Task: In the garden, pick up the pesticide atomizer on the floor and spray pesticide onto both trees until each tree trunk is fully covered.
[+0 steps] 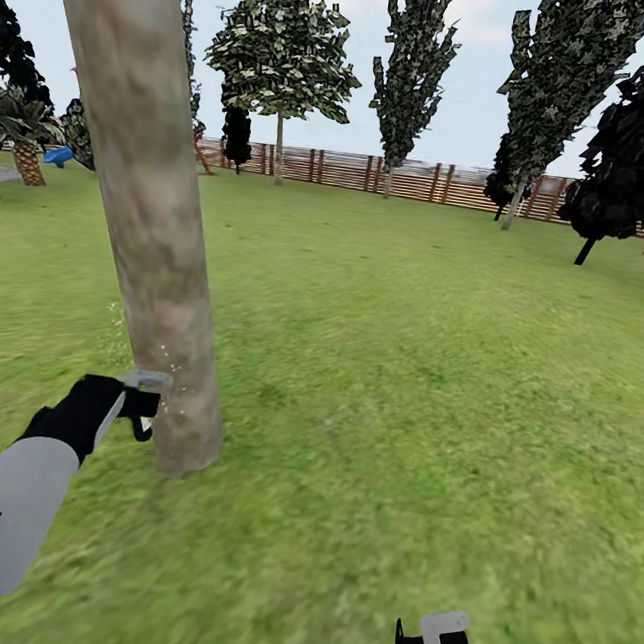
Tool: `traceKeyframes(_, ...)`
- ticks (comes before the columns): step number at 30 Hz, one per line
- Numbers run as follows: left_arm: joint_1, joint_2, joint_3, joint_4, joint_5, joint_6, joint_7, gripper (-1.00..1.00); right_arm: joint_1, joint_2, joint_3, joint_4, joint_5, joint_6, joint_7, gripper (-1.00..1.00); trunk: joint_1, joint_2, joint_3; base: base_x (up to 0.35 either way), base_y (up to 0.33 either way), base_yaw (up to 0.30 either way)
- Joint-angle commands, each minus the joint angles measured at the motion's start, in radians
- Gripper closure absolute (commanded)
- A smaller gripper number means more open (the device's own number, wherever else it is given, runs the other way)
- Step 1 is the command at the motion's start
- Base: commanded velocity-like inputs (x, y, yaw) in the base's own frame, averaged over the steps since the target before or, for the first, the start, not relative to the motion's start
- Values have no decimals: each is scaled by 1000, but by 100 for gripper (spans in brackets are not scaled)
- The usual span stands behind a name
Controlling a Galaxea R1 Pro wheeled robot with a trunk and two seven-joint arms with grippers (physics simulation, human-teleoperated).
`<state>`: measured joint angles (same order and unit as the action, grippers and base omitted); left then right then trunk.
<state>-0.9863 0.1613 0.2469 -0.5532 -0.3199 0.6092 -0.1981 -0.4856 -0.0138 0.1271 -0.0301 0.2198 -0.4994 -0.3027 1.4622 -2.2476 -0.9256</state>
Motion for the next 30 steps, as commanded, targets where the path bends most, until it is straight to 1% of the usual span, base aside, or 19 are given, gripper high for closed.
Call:
traceKeyframes(1,-14,-8,2,-5,-16,24,-12,100,-1,0,8,1,6,1,-10,-100,0,0,-1,0,0,0)
traceKeyframes(2,-31,-10,0,-9,-16,49,-15,100,-1,0,8,1,6,1,-10,-100,0,0,-1,0,0,0)
traceKeyframes(4,-42,-5,-1,-11,-16,64,-22,100,-1,0,8,1,6,1,-10,-100,0,0,-1,0,0,0)
traceKeyframes(6,-43,16,-2,-12,-18,67,-34,100,-1,0,8,1,6,1,-10,-100,0,0,-1,0,0,0)
traceKeyframes(7,-38,62,-3,-12,-17,68,-57,100,-1,0,8,1,6,1,-10,-100,0,0,-1,0,0,0)
traceKeyframes(8,-35,81,-4,-13,-17,66,-75,100,-1,0,8,1,6,1,-10,-100,0,0,-1,0,0,0)
traceKeyframes(9,-32,94,-4,-13,-19,65,-88,100,-1,0,8,1,6,1,-10,-100,0,0,-1,0,0,0)
traceKeyframes(10,-31,98,-4,-13,-19,65,-93,100,-1,0,8,1,6,1,-10,-100,0,0,-1,0,0,0)
traceKeyframes(15,-29,96,-6,-14,-19,64,-96,100,-1,0,8,1,6,1,-10,-100,0,0,-1,0,-98,0)
traceKeyframes(30,-31,93,-1,-14,-19,66,-92,100,-1,0,8,1,6,1,-10,-100,0,0,-1,19,-267,0)
